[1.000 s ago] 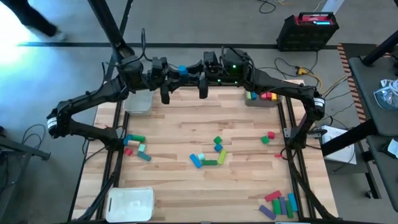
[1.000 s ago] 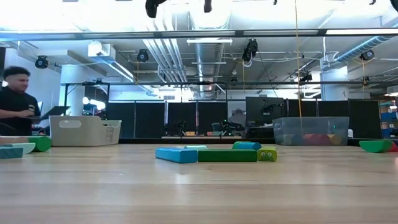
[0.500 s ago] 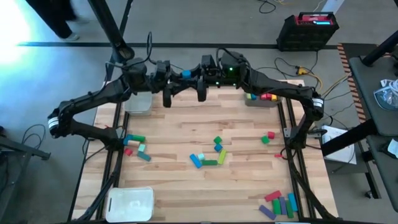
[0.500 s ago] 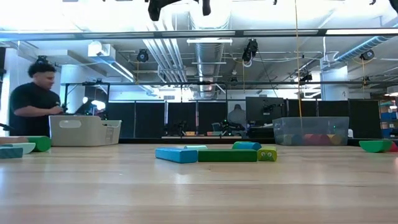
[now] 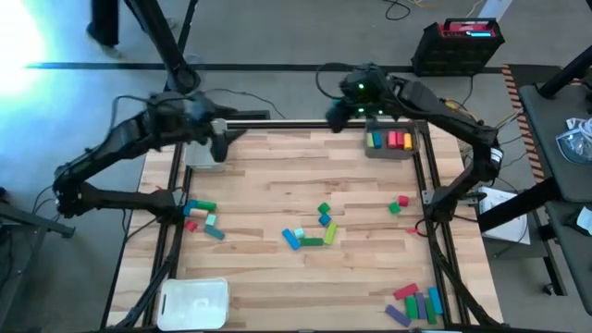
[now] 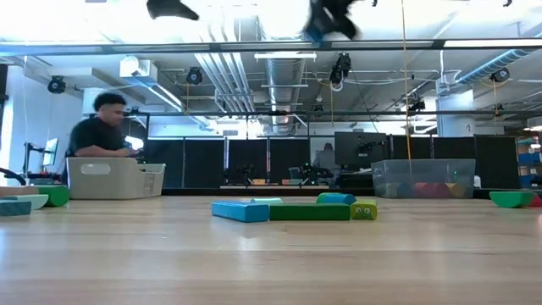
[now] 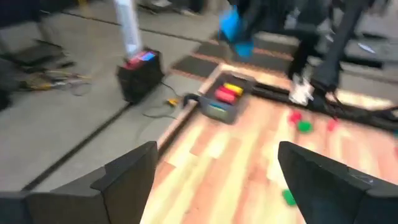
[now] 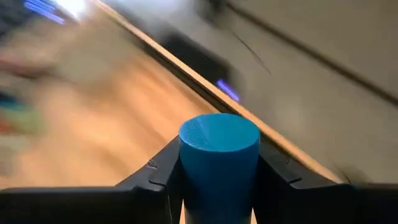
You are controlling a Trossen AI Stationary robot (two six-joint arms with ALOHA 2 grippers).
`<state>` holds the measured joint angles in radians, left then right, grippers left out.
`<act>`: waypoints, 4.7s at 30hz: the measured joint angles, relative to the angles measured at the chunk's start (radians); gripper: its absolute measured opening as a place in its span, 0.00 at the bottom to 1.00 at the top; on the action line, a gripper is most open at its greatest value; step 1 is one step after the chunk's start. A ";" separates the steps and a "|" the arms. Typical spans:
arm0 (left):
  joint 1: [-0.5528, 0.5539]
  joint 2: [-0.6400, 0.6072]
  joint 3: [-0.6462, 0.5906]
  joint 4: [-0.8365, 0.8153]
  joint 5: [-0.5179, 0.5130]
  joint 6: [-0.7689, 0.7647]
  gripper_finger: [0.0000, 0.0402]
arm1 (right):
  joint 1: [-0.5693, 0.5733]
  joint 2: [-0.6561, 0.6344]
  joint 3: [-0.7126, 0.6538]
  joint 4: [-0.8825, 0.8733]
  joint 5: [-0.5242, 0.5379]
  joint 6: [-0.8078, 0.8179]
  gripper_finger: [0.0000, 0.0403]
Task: Sort blocks
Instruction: Put the blue cylindrical block into the black bin, then adjust the orange cylindrical blocks in the black bin
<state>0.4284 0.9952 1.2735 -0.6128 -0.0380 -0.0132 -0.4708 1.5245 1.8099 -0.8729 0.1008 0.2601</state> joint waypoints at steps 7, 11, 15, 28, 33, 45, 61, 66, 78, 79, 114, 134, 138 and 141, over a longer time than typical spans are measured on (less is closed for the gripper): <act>0.000 -0.117 -0.121 0.002 -0.057 -0.089 0.79 | -0.209 -0.003 -0.191 -0.300 0.165 0.138 0.31; 0.000 -0.166 -0.186 0.032 -0.057 -0.152 0.78 | -0.327 0.020 -0.353 -0.236 0.154 0.184 0.31; -0.017 -0.183 -0.216 0.017 -0.057 -0.198 0.77 | -0.440 0.057 -0.480 -0.119 0.081 0.193 0.31; -0.035 -0.191 -0.204 0.047 -0.117 -0.229 0.77 | -0.591 0.181 -0.638 0.039 0.033 0.186 0.31; -0.035 -0.173 -0.204 0.049 -0.137 -0.232 0.77 | -0.597 0.208 -0.664 0.128 -0.001 0.206 0.31; -0.035 -0.138 -0.204 0.073 -0.138 -0.233 0.77 | -0.598 0.233 -0.670 0.145 -0.013 0.210 0.42; -0.035 -0.132 -0.127 0.066 -0.137 -0.183 0.77 | -0.573 0.037 -0.683 0.067 -0.002 0.231 0.62; -0.043 -0.136 -0.124 0.064 -0.086 -0.180 0.77 | -0.574 0.036 -0.735 0.071 -0.003 0.263 0.58; -0.134 -0.083 -0.122 -0.297 -0.014 -0.309 0.76 | -0.425 -0.151 -0.735 0.123 0.109 0.246 0.58; -0.155 -0.071 -0.122 -0.327 -0.013 -0.326 0.75 | -0.415 -0.168 -0.735 0.121 0.127 0.251 0.58; -0.506 0.000 -0.124 -0.608 -0.214 -0.704 0.01 | -0.667 0.128 -0.735 0.196 -0.075 0.211 0.03; -0.506 -0.005 -0.124 -0.626 -0.319 -0.686 0.00 | -0.646 0.129 -0.734 0.166 -0.012 0.260 0.03; -0.506 -0.005 -0.124 -0.626 -0.313 -0.685 0.00 | -0.632 0.144 -0.734 0.188 0.061 0.306 0.03; -0.506 -0.005 -0.124 -0.626 -0.312 -0.683 0.00 | -0.618 0.150 -0.733 0.215 0.145 0.361 0.03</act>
<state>-0.0780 0.9905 1.1496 -1.2388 -0.3504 -0.6958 -1.0891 1.6749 1.0770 -0.6581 0.2458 0.6210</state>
